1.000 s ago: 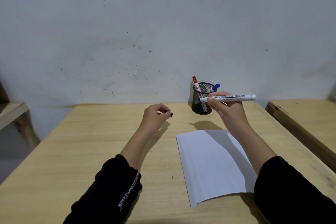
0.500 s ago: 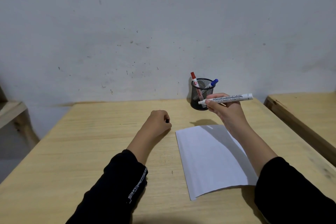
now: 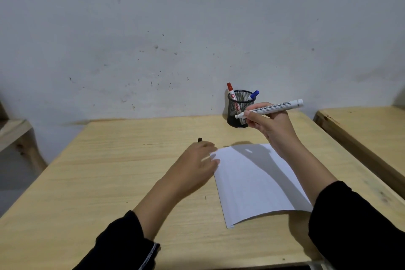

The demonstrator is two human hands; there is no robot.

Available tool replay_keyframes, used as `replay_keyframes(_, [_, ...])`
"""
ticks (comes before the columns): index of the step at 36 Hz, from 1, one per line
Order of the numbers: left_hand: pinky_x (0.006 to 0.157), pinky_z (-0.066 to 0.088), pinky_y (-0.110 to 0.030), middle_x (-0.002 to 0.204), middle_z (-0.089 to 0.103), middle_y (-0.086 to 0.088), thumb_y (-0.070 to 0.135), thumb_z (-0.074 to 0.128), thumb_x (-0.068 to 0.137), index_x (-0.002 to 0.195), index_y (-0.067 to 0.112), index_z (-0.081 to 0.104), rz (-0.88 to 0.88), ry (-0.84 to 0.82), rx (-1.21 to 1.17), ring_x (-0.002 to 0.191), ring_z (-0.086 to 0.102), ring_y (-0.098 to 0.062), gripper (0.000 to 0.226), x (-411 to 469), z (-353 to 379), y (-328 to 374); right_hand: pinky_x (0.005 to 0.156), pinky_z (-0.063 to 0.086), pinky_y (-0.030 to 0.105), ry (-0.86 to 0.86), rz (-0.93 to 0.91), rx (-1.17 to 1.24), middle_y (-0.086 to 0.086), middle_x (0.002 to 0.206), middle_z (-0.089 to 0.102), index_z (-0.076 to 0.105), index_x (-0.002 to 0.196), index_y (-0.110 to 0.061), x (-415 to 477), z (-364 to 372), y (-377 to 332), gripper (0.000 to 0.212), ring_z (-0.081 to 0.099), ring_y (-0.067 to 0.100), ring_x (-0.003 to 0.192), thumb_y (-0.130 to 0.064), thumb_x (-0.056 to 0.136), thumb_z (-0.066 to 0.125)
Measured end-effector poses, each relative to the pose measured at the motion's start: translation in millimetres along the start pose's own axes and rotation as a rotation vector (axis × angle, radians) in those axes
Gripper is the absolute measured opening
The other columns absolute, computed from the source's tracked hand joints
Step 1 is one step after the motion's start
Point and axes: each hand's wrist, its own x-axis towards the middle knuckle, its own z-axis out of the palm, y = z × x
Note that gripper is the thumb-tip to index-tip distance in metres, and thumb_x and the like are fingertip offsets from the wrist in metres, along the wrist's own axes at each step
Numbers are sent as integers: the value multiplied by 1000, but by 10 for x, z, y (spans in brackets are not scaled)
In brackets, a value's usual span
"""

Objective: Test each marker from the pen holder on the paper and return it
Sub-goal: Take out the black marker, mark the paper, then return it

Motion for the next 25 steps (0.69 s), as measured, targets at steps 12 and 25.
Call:
replay_keyframes(12, [109,31,-22,148,42,10,44,53,91,135,21,51,3,-119,57,136,35,-3,50,-63,169,-10,60,57,18,65,181,100,13,70,62,61,79,-2,66,367,355,7,63,12,54,2,85,61])
replay_keyframes(25, [87,49,-36,135,56,10,43,50,91,107,14,60,-8,-115,95,103,58,-12,35,-106,214,31,47,38,27,140,324,71,8,54,48,47,72,-6,-1,545,767,15,44,14,45,7,79,51])
